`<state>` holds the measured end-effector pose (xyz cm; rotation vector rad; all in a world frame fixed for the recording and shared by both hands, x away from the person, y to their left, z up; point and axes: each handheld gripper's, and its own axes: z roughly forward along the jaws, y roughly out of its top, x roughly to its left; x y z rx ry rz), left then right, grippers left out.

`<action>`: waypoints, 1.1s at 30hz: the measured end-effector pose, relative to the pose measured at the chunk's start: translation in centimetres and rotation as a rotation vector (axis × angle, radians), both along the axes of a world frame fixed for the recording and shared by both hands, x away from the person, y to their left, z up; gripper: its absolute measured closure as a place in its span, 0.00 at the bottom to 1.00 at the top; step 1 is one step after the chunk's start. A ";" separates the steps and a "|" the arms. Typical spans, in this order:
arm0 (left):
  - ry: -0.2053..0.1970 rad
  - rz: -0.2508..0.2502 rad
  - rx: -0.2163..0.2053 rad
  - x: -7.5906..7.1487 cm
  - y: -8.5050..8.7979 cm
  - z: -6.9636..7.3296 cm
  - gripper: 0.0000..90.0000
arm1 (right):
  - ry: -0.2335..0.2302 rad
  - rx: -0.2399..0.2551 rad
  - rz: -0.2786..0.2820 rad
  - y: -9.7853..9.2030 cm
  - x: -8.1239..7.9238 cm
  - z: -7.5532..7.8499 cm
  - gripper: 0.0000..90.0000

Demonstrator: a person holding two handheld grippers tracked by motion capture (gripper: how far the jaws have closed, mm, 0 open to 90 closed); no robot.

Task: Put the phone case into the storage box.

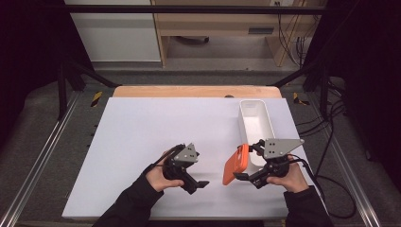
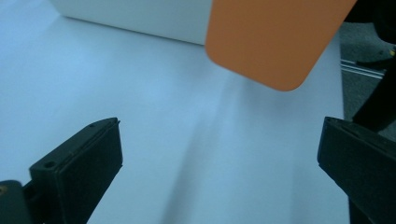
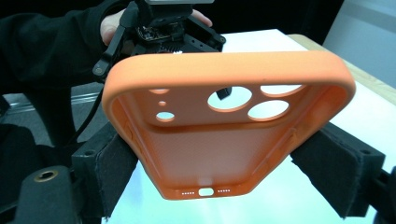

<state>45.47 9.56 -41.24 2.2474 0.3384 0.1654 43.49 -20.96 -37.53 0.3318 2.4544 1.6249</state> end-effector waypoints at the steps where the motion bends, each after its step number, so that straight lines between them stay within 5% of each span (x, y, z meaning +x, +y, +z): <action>1: -0.002 0.013 -0.005 0.1 0.3 0.0 0.00 | -0.002 0.003 -0.007 -0.1 0.0 0.1 0.18; 22: -0.022 0.216 -0.081 0.7 6.8 -0.2 0.00 | -0.059 0.078 -0.134 -1.9 0.0 3.0 0.18; 33: -0.039 0.313 -0.123 0.4 11.5 -0.1 0.00 | -0.065 0.066 -0.238 -1.5 1.0 5.5 0.18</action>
